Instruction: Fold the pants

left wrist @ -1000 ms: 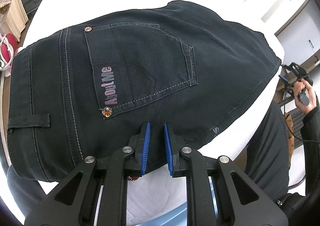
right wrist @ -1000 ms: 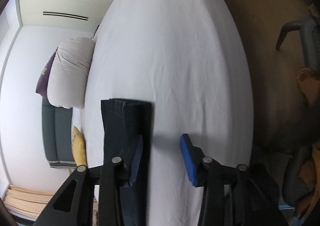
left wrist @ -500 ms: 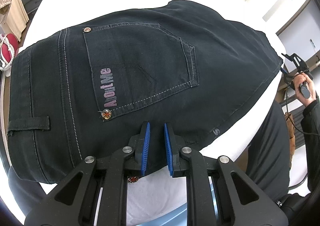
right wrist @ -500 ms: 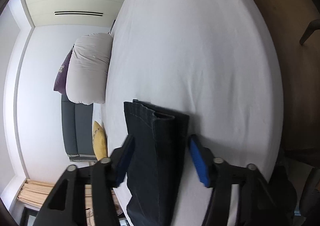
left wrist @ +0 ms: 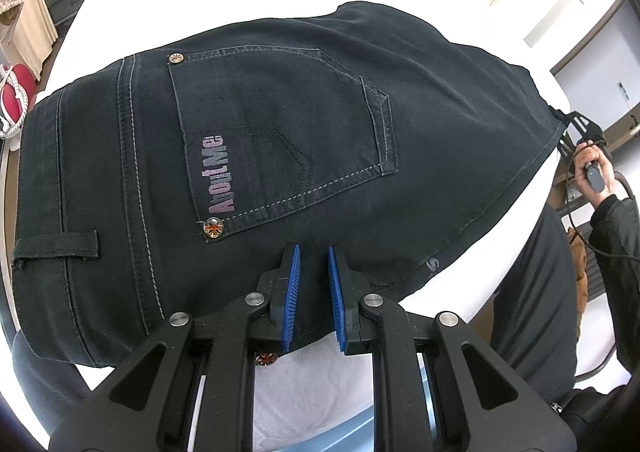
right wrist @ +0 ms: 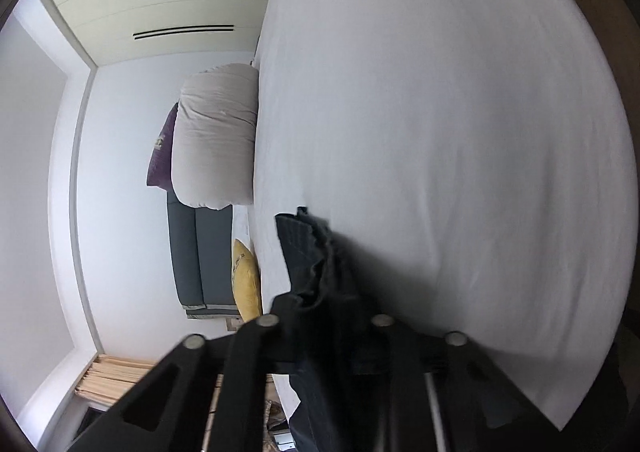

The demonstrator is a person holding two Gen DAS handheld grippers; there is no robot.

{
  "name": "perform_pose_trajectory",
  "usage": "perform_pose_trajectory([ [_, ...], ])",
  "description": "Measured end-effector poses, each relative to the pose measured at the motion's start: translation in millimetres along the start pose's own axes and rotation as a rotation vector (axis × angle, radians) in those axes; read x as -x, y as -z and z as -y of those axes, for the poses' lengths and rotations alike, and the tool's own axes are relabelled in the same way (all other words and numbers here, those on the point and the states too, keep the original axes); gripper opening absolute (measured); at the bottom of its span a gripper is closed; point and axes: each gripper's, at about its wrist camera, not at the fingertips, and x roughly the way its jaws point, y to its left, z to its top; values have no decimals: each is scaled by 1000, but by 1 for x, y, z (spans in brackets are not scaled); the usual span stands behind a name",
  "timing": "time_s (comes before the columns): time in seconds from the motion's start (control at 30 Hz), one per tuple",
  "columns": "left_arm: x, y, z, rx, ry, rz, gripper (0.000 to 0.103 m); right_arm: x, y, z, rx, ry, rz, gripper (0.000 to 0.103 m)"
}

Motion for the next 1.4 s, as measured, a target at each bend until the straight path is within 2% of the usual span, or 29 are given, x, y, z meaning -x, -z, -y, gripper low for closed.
perform_pose_trajectory([
  [0.13,0,-1,1,1,-2,-2,15,0,2,-6,54,14,15,12],
  [0.27,1,-1,-1,14,6,2,15,0,7,-24,132,93,51,11],
  [0.37,1,0,-5,33,20,7,15,-3,20,-56,282,180,62,11],
  [0.47,2,1,-9,52,33,13,15,-11,52,-104,505,248,42,11],
  [0.57,3,2,-13,77,48,22,15,-28,123,-155,820,293,-30,11],
  [0.67,5,3,-21,129,79,33,15,-51,236,-175,1229,359,-160,11],
  [0.7,7,2,-23,149,89,32,15,-60,277,-170,1369,379,-214,11],
  [0.77,12,-1,-26,193,106,34,15,-78,333,-149,1548,437,-298,11],
  [0.8,17,-4,-26,213,117,42,15,-90,351,-132,1594,482,-340,11],
  [0.87,27,-12,-23,227,156,79,16,-106,362,-107,1622,553,-359,11],
  [0.93,33,-24,-19,257,231,119,39,-104,366,-99,1650,554,-328,11],
  [0.97,32,-29,-18,278,275,136,79,-105,367,-100,1664,557,-322,11],
  [1.0,31,-35,-16,302,317,158,96,-104,369,-101,1682,560,-314,11],
  [1.07,24,-53,-7,336,391,189,96,-100,375,-103,1716,563,-303,11],
  [1.17,1,-87,11,355,509,158,96,-86,383,-115,1740,523,-265,11],
  [1.23,-21,-108,21,378,566,111,96,-77,389,-122,1758,505,-238,11],
  [1.4,-62,-143,44,393,624,-4,96,-59,414,-129,1807,450,-226,11],
])
